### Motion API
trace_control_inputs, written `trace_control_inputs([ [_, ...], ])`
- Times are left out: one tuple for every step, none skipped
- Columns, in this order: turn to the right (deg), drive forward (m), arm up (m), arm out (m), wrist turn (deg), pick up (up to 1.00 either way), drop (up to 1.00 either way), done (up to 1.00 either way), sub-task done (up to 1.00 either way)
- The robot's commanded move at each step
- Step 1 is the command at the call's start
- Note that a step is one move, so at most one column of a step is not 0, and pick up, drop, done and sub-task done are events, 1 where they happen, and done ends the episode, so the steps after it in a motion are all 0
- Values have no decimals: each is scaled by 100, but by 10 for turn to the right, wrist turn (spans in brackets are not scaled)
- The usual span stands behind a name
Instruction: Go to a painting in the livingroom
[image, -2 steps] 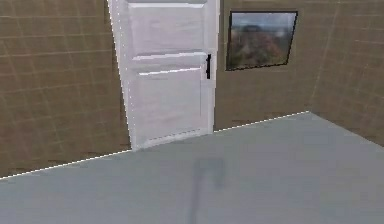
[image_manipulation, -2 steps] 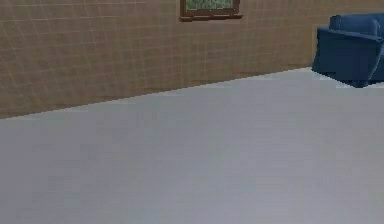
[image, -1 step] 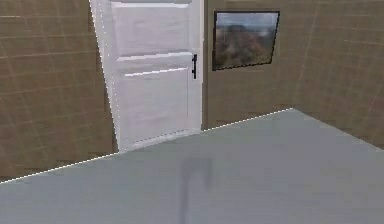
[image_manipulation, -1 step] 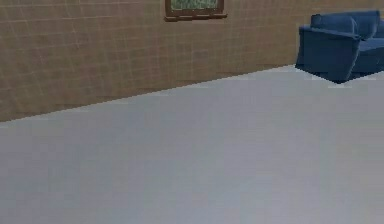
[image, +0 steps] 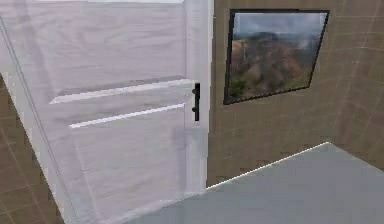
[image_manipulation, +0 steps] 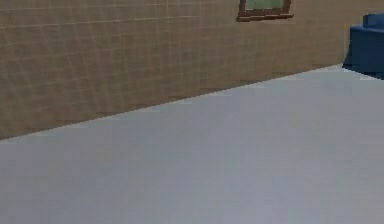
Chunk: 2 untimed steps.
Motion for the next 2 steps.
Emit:
trace_control_inputs([
  [0,60,0,0,0,0,0,0,0],
  [300,0,0,0,0,0,0,0,0],
])
